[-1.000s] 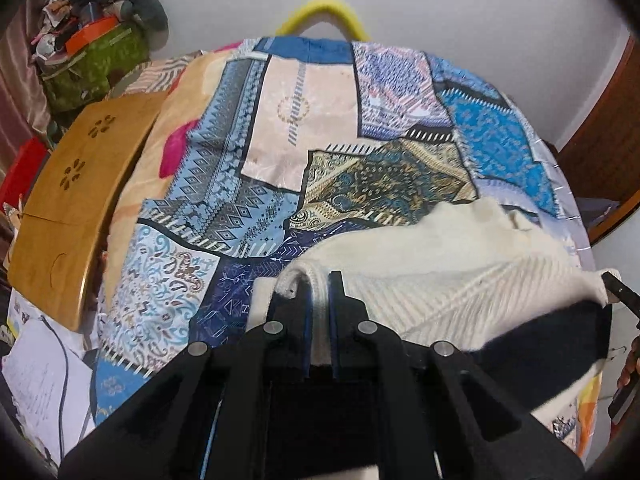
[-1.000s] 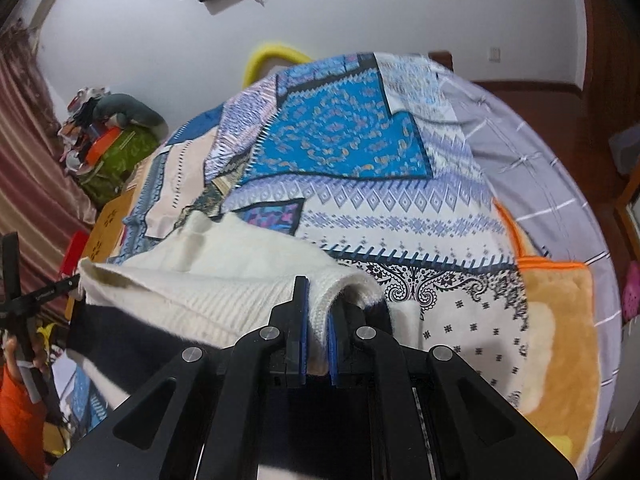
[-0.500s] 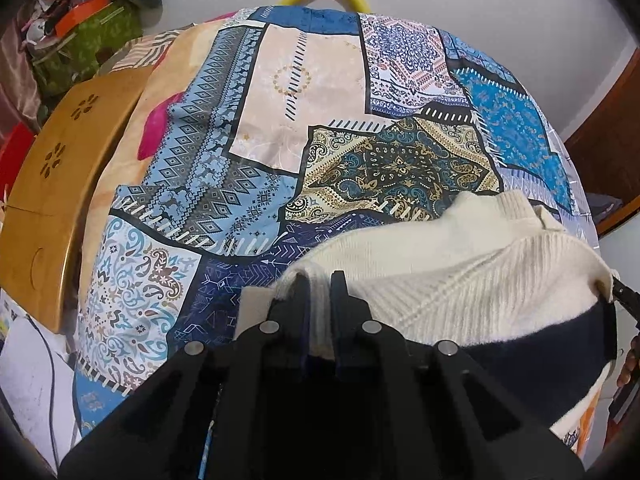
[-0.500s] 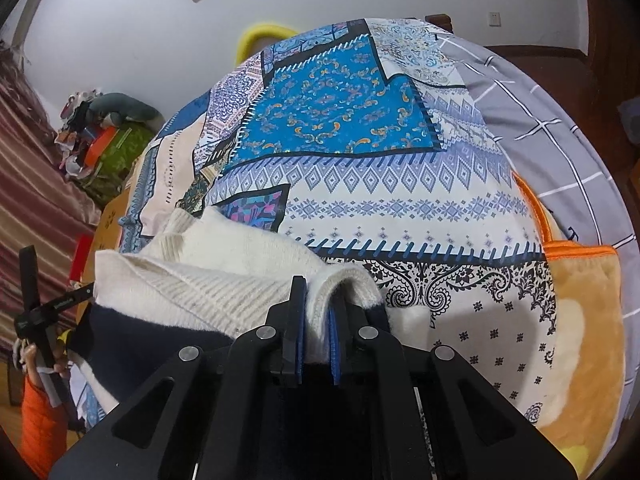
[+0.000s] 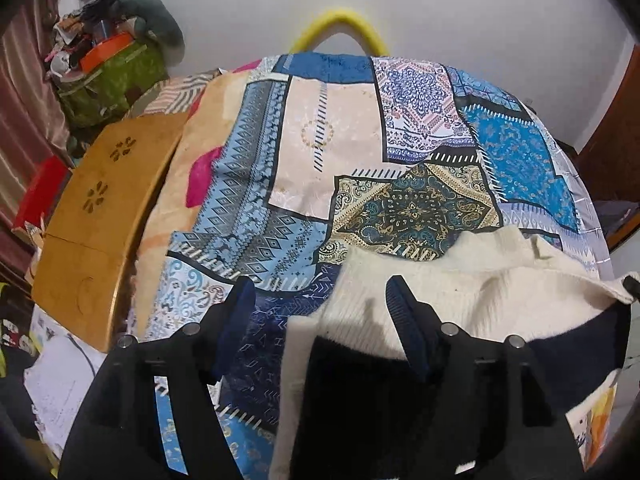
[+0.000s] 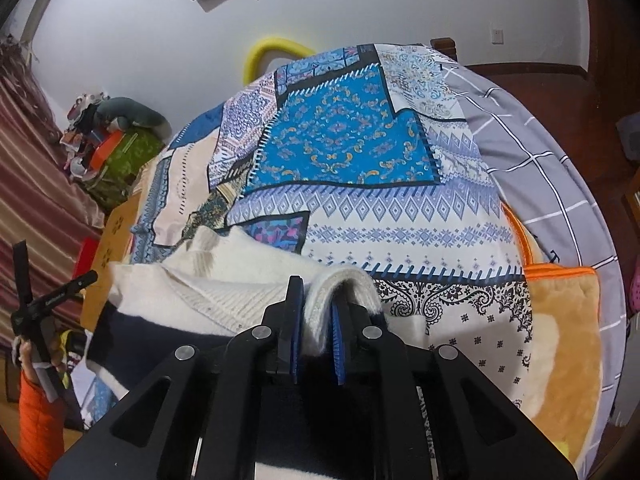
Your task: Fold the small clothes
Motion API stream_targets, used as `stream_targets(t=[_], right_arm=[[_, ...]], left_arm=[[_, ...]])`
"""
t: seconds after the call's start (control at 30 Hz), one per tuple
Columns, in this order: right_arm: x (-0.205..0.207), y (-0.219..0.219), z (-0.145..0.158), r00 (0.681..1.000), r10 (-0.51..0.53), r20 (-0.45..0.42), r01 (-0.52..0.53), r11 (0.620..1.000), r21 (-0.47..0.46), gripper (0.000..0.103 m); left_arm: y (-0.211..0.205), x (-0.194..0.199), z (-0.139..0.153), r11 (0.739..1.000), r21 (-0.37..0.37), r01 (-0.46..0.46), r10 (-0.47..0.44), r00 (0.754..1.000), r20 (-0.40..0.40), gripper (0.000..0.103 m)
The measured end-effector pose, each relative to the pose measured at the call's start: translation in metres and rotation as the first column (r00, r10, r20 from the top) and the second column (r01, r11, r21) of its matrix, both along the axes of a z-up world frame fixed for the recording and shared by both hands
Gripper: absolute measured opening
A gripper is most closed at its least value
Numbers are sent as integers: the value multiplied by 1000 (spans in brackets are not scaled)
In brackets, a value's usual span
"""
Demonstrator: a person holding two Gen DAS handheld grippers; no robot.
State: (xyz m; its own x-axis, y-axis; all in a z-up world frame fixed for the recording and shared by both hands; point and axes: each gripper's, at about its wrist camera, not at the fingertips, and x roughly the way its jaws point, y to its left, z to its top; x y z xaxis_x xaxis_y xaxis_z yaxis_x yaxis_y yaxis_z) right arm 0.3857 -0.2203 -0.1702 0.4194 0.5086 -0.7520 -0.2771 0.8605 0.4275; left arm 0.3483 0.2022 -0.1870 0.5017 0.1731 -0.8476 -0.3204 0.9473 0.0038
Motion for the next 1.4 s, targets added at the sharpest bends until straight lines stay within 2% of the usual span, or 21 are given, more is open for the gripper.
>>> stream_targets(t=[0.07, 0.13, 0.17, 0.2, 0.33, 0.5, 0.87, 0.97, 1.13, 1.27, 1.33, 1.4], right_arm=[[1, -1, 1, 1000, -8, -14, 8, 1000, 21, 15], [1, -4, 4, 999, -34, -15, 35, 999, 20, 30], [0, -6, 7, 998, -57, 4, 57, 998, 8, 45], [-1, -9, 11, 997, -75, 27, 75, 997, -1, 55], [-5, -11, 22, 995, -70, 70, 73, 997, -37, 56], [-16, 1, 24, 995, -12, 101, 22, 995, -96, 56], [-37, 73, 2, 977, 177, 116, -157, 974, -166, 61], [-40, 97, -10, 967, 232, 101, -210, 959, -191, 61], [-46, 123, -31, 952, 295, 80, -266, 929, -257, 61], [-49, 121, -38, 946, 302, 120, -259, 924, -283, 70], [-48, 114, -39, 950, 288, 120, -249, 931, -268, 70], [-49, 111, -39, 952, 280, 124, -237, 931, -278, 70]], left_arm=[[-3, -4, 4, 1000, 13, 11, -11, 1000, 4, 67], [-8, -9, 6, 999, 27, 27, -27, 1000, 4, 67], [-10, -10, 7, 999, 33, 35, -36, 999, 1, 67], [-14, -12, 7, 998, 45, 49, -49, 999, -4, 67], [-28, -17, 5, 993, 84, 86, -85, 996, -16, 68], [-44, -19, -6, 989, 78, 128, -125, 991, -41, 68], [-80, -11, -43, 975, 66, 213, -205, 972, -113, 69], [-82, -5, -51, 974, 64, 216, -207, 970, -126, 69], [-74, 0, -58, 978, 71, 194, -187, 977, -101, 83], [-60, 1, -60, 985, 65, 158, -152, 985, -86, 85], [-53, 1, -61, 988, 83, 129, -123, 989, -80, 85], [-46, -1, -63, 992, 71, 109, -103, 992, -77, 85]])
